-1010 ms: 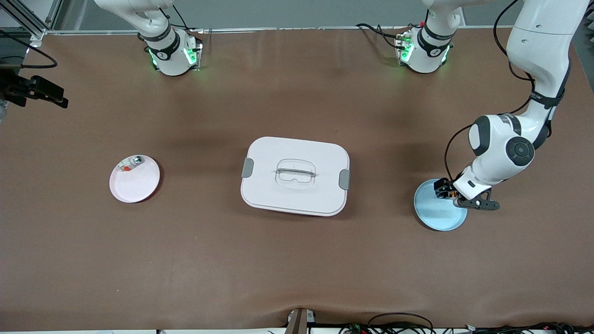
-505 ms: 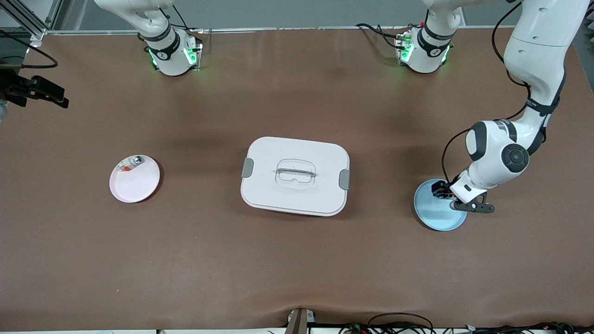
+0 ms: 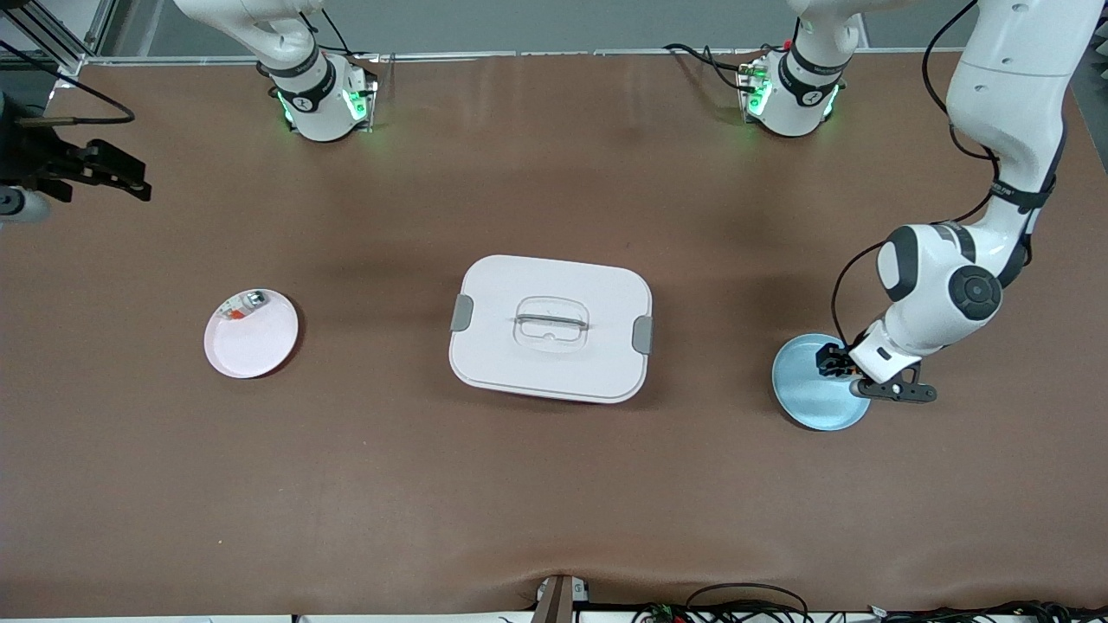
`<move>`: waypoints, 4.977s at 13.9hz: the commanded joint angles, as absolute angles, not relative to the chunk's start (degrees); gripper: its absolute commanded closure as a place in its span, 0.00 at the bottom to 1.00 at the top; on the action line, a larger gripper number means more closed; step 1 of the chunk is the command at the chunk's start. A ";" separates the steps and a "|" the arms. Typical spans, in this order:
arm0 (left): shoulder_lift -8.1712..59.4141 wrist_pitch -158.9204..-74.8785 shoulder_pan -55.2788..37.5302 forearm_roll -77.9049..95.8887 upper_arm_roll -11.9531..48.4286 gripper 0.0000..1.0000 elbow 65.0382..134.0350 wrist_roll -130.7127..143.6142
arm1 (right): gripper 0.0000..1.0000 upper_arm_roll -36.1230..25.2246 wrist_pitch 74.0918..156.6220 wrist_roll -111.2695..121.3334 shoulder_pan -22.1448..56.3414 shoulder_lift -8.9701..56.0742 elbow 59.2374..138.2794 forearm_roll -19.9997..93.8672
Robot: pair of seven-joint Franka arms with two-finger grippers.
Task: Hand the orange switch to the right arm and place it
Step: 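Lift the switch with the left gripper while the right gripper approaches, then close the right gripper on the switch held by the left gripper, then open the left gripper and withdraw it while the right gripper holds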
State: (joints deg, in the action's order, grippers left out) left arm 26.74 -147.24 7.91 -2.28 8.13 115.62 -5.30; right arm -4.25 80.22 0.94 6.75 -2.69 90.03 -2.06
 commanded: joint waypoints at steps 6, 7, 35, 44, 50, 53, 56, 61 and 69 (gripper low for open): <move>15.20 -110.18 8.00 5.71 16.86 1.00 96.89 11.03 | 0.00 -4.66 80.69 -2.44 14.83 -2.11 87.90 -2.55; 15.21 -106.65 8.00 5.89 18.96 1.00 94.25 15.25 | 0.00 -4.66 80.34 -5.33 17.20 -2.11 87.19 -2.46; 27.95 -119.44 -14.85 31.82 33.22 1.00 78.49 99.14 | 0.00 -4.66 132.10 -46.23 38.14 -7.13 114.53 37.00; 28.74 -119.44 -16.35 29.97 32.78 1.00 78.49 100.02 | 0.00 -4.66 131.57 -45.97 39.81 -2.99 112.85 36.91; 28.83 -120.15 -16.44 29.88 32.78 1.00 78.49 100.02 | 0.00 -4.66 131.04 -45.97 42.45 -2.29 113.55 36.56; 28.83 -120.15 -16.44 29.88 32.78 1.00 78.57 100.02 | 0.00 -4.66 130.96 -45.62 42.45 -2.29 113.64 36.47; 28.83 -120.15 -16.44 29.79 32.78 1.00 78.57 100.02 | 0.57 -4.75 130.96 -45.35 42.28 -2.37 113.47 36.48; 29.26 -120.15 -16.44 29.88 32.78 1.00 78.49 100.02 | 1.00 -4.83 130.96 -45.53 41.92 -2.46 113.29 36.56; 28.57 -120.15 -16.00 28.57 31.64 0.00 77.43 99.40 | 1.00 -4.83 130.87 -45.79 41.84 -2.46 113.03 36.56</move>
State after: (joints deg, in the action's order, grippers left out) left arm 28.54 -120.10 -15.51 30.22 32.47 79.17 98.54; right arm -4.57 131.70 -45.51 41.81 -2.40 113.78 35.90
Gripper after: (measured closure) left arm 0.048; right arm 0.568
